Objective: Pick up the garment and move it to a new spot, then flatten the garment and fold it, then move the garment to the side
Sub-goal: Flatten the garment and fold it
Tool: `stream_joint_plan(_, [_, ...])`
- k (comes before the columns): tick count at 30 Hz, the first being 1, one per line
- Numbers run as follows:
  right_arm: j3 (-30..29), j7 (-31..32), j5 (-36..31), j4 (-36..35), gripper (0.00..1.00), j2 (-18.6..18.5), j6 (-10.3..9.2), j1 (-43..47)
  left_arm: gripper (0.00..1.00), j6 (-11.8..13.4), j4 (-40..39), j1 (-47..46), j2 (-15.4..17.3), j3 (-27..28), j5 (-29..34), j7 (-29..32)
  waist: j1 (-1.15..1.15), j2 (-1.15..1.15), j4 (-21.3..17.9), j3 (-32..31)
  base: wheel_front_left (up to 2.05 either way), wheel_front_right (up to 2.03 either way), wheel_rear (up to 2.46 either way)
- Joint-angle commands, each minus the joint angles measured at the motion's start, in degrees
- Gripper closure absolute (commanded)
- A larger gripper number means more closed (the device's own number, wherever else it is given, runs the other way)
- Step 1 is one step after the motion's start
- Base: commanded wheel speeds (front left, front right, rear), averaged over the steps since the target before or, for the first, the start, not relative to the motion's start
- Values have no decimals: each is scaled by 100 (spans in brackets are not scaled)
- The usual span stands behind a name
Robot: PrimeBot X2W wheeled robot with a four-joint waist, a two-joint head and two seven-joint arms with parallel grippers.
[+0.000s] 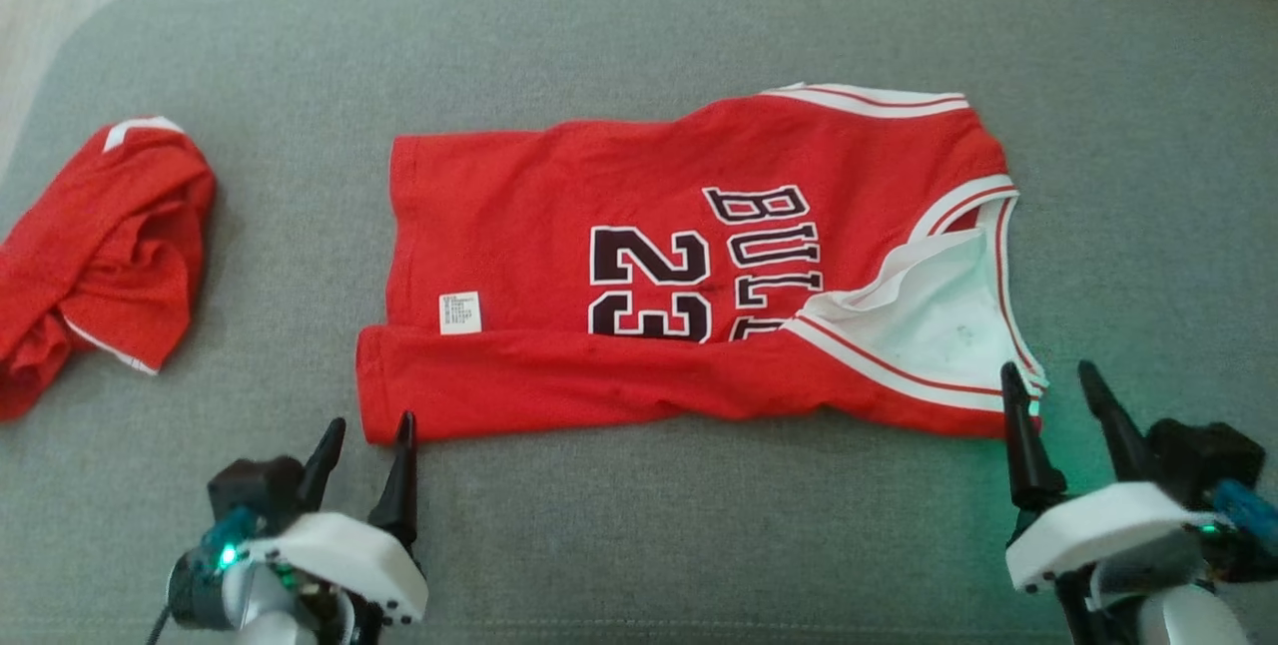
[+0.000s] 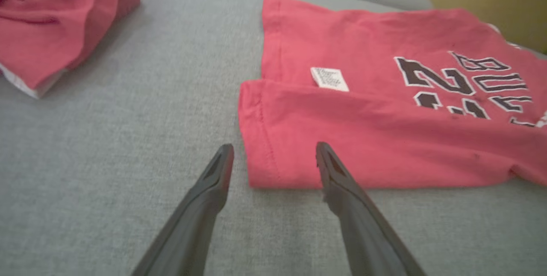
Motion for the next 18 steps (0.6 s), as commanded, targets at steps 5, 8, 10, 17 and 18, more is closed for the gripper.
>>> stream_joint_plan(5, [8, 390, -45, 384, 0, -28, 44, -455, 0, -193, 450, -612, 14, 218, -274, 143, 0, 0, 46, 237, 0, 0, 0])
stream_joint_plan(8, [-29, 643, 12, 596, 0, -27, 44, -564, 0, -325, 750, -780, -13, 252, -444, 195, 0, 0, 50, 330, 0, 0, 0])
stream_joint_plan(10, [-13, 797, 94, 713, 0, -26, 44, -619, 0, -411, 921, -873, -23, 254, -546, 254, 0, 0, 51, 369, 0, 0, 0])
stream_joint_plan(17, [-24, 1265, 368, 910, 67, -26, 44, -634, 100, -629, 1226, -1034, -6, 112, -710, 332, 0, 0, 63, 439, 0, 0, 0])
stream_joint_plan(18, [-24, 1264, 418, 894, 100, -25, 44, -640, 100, -644, 1233, -1044, 4, 91, -713, 308, 0, 0, 63, 451, 0, 0, 0])
